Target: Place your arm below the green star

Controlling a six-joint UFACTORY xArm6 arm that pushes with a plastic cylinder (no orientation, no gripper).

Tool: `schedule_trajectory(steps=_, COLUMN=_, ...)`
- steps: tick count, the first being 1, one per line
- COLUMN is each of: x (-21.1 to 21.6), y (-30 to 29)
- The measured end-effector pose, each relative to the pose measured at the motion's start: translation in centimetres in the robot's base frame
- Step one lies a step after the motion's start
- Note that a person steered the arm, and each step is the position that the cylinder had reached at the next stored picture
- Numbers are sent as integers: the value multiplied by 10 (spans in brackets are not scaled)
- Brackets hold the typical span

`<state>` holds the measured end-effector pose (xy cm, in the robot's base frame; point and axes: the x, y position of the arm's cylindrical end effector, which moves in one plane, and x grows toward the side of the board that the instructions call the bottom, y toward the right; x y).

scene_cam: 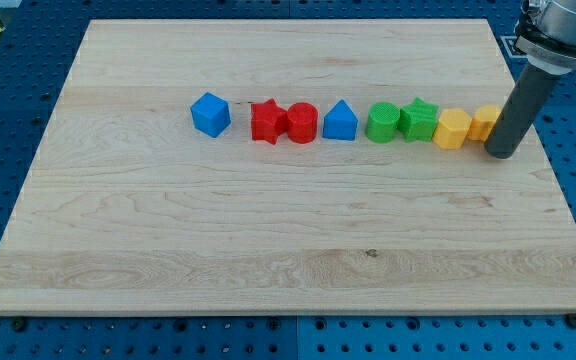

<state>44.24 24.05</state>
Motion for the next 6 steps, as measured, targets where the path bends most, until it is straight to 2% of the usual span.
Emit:
schedule_trajectory(steps=1, x=0, y=0)
schedule_trajectory(steps=2, x=22, y=5)
schedule_trajectory(steps=3, x=33, y=-22)
schedule_trajectory(steps=4, x=33, y=-65)
schedule_trajectory(steps=6, x=11, y=-78)
